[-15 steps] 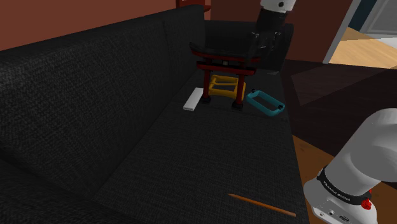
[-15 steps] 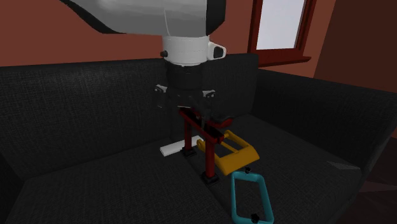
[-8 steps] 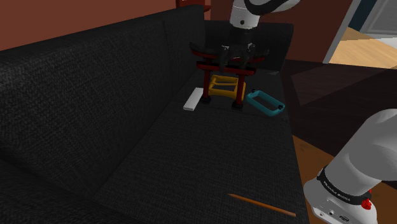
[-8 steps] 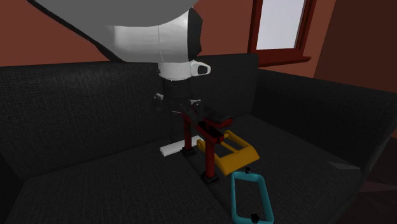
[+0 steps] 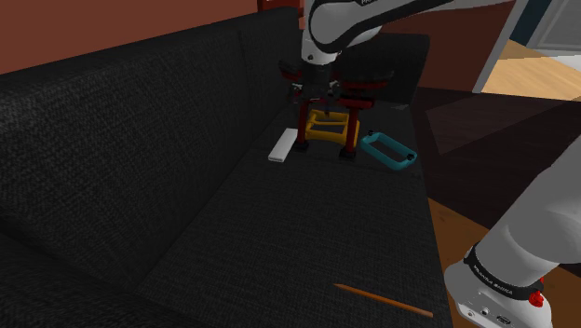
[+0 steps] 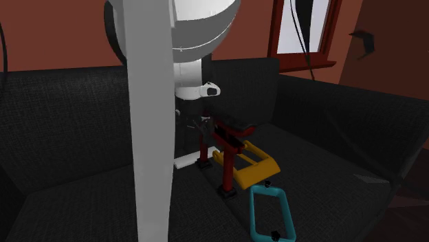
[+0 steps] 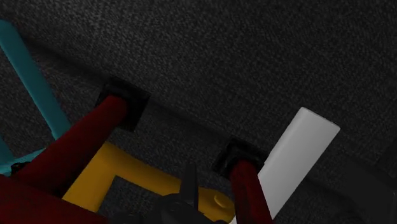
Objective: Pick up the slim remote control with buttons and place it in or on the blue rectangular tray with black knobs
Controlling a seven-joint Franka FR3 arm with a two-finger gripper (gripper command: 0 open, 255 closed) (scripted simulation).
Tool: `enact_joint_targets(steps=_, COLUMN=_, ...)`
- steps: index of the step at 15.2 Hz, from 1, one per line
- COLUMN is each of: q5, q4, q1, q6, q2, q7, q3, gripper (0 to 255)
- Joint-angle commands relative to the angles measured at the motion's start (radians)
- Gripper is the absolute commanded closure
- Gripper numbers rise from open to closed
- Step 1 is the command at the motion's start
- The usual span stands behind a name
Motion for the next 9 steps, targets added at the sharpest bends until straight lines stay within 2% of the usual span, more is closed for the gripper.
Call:
enact_joint_targets(steps=1, q5=-0.026, q4=0.062, q1=0.001, q6=0.006, q2=0.084, q7=0.071, q3=0.006, gripper=0)
enact_joint_targets(steps=9, q5=-0.109, q4=0.357, q1=0.031, q6=-0.012, q2=0.419, q7=0.294, q3=-0.026, gripper=0)
